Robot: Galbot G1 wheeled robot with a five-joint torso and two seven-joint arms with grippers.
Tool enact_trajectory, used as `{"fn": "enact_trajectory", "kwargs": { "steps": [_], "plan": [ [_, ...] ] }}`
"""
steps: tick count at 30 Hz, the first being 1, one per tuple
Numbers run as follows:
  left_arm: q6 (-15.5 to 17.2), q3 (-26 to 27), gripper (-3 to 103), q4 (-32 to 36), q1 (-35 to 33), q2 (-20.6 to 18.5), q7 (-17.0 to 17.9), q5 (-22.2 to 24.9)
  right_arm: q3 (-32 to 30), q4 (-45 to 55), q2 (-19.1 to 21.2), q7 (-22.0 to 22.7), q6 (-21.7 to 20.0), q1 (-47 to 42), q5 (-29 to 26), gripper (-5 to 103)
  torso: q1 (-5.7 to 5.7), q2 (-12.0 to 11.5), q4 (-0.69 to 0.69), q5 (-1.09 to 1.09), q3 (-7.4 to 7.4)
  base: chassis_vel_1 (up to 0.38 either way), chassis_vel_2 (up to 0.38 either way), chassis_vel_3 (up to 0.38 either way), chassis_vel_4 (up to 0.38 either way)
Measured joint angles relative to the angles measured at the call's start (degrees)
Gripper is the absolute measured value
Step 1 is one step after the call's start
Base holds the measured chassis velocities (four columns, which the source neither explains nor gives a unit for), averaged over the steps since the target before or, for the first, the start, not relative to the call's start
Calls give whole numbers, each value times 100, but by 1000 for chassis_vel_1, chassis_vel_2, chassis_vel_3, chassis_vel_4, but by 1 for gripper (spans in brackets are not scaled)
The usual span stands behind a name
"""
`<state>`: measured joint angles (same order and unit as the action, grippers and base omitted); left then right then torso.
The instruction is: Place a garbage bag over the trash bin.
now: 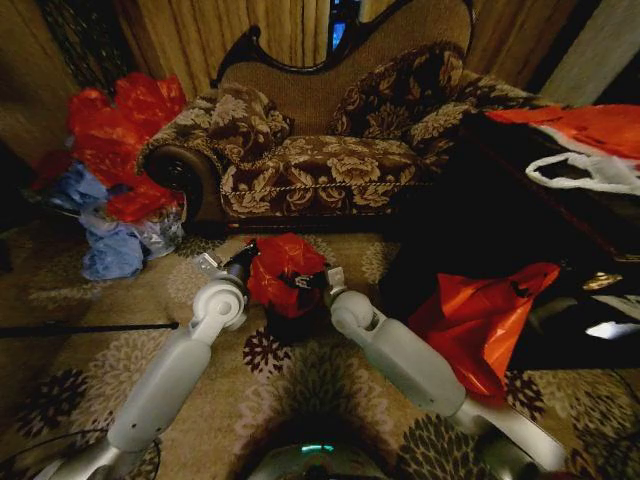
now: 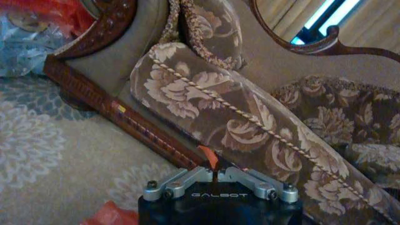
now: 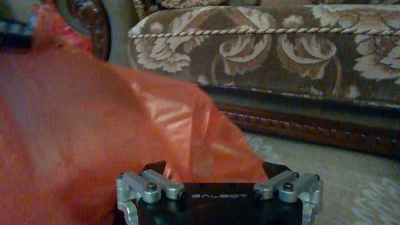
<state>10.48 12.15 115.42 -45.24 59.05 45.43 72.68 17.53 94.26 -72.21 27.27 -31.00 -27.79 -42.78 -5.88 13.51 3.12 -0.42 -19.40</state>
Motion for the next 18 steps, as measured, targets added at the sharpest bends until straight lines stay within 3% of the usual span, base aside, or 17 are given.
{"fn": "enact_trajectory", "kwargs": {
  "steps": [9, 15, 18],
  "plan": [
    [6, -19, 0, 47, -36, -16, -2, -1, -344, -969, -685, -43, 79, 140, -815, 100, 0, 0, -2, -1, 0, 0, 0, 0, 0],
    [6, 26, 0, 83, -58, -50, -3, 4, -549, -1217, -705, -8, 23, 14, -966, 100, 0, 0, -1, 0, 0, 0, 0, 0, 0],
    [3, 54, 0, 103, -113, -57, -30, 4, -667, -1105, -497, 54, 2, -174, -966, 100, 0, 0, 0, -1, 0, 0, 0, 0, 0]
  ]
}}
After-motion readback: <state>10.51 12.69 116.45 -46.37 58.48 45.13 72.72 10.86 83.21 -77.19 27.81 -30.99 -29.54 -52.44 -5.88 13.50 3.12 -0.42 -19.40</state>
